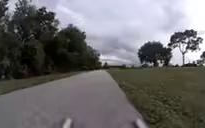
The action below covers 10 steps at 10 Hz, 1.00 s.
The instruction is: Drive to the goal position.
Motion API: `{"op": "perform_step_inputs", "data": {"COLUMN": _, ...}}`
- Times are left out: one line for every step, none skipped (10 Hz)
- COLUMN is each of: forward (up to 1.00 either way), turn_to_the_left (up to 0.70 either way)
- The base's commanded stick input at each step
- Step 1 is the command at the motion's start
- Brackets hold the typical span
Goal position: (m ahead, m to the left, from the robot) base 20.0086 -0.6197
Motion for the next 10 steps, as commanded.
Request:
{"op": "perform_step_inputs", "data": {"forward": 0.85, "turn_to_the_left": 0.00}}
{"op": "perform_step_inputs", "data": {"forward": 0.85, "turn_to_the_left": 0.00}}
{"op": "perform_step_inputs", "data": {"forward": 0.85, "turn_to_the_left": 0.00}}
{"op": "perform_step_inputs", "data": {"forward": 0.85, "turn_to_the_left": 0.00}}
{"op": "perform_step_inputs", "data": {"forward": 0.85, "turn_to_the_left": 0.00}}
{"op": "perform_step_inputs", "data": {"forward": 0.85, "turn_to_the_left": 0.00}}
{"op": "perform_step_inputs", "data": {"forward": 0.85, "turn_to_the_left": 0.21}}
{"op": "perform_step_inputs", "data": {"forward": 0.85, "turn_to_the_left": 0.34}}
{"op": "perform_step_inputs", "data": {"forward": 0.85, "turn_to_the_left": 0.34}}
{"op": "perform_step_inputs", "data": {"forward": 0.85, "turn_to_the_left": 0.34}}
